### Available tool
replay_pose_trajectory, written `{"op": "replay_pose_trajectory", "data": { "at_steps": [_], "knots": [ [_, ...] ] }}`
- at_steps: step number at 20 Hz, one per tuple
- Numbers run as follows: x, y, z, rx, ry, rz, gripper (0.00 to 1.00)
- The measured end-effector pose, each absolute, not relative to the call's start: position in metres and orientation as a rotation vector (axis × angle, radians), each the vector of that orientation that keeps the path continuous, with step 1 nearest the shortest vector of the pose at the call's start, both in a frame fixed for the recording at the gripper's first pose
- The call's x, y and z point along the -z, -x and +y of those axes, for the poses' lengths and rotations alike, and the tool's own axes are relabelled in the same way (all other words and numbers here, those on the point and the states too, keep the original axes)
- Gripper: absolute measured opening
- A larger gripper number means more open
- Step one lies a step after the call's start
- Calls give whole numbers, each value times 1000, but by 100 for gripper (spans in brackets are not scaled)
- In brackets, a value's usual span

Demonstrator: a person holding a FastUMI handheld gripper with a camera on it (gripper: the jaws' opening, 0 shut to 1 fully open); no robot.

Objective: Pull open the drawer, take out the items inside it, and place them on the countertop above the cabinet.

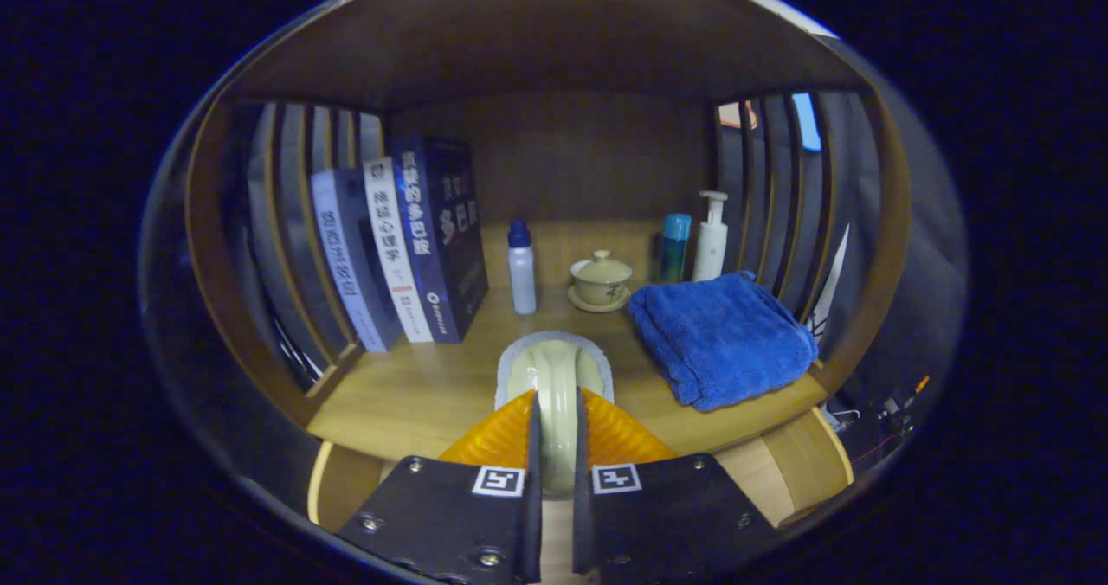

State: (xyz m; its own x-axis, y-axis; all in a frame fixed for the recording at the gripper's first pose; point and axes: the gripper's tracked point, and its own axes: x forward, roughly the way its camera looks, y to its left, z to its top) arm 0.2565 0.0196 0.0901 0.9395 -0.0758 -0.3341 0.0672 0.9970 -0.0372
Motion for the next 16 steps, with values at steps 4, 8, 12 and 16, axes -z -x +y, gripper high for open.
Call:
{"op": "replay_pose_trajectory", "data": {
  "at_steps": [4,8,12,16],
  "knots": [
    [-83,-283,16,72,10,363,15],
    [-86,-309,8,78,-30,337,15],
    [-87,-334,9,56,-29,321,15],
    [-89,-346,9,46,-39,309,15]
  ]
}}
